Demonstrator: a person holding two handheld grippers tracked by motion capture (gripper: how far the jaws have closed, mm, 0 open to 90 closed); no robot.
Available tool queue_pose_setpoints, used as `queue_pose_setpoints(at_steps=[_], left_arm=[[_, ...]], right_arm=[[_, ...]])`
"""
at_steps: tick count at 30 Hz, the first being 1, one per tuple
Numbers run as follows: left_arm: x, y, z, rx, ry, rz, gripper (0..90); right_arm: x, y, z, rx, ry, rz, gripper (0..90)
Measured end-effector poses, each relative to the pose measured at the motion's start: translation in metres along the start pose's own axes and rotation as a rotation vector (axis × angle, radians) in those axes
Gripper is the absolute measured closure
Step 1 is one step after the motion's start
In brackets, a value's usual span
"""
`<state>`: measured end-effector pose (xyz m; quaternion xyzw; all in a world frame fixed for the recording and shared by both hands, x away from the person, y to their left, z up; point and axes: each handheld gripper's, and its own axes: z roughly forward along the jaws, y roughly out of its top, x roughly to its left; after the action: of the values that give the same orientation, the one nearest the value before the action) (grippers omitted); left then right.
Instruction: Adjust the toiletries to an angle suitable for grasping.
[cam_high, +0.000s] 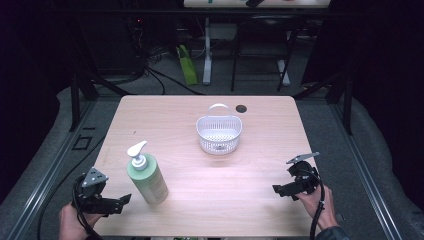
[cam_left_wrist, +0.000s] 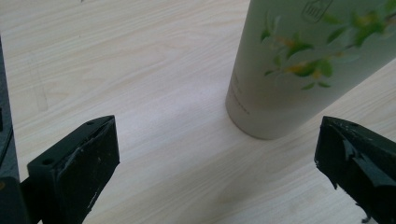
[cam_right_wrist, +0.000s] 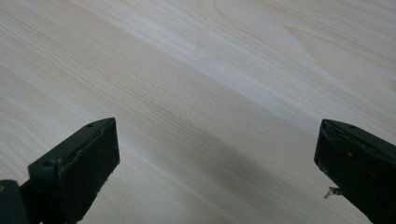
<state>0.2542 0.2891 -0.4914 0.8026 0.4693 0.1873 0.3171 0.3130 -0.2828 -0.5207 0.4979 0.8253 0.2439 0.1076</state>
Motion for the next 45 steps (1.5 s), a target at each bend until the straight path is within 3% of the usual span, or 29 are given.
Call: queue_pose_setpoints(at_steps=[14,25,32,45], left_arm=[[-0.016,0.009,-0.004,-0.098,-0.054,-0.005,0.0],[-0.032,0.023,-0.002,-0.162,-0.088,0.015,0.0],[-0.037,0.031,-0.003,-0.223,-0.084,0.011,0.0],[-0.044,0.044,0.003,-0.275,-0.089,0.019,0.0]], right_arm=[[0.002,0.001,0.001,0.005,0.005,-0.007,0.0],[0.002,0.002,0.002,0.009,0.006,-0.014,0.0],[0.002,0.002,0.004,0.01,0.009,-0.011,0.0],[0.002,0.003,0.005,0.017,0.008,-0.012,0.0]])
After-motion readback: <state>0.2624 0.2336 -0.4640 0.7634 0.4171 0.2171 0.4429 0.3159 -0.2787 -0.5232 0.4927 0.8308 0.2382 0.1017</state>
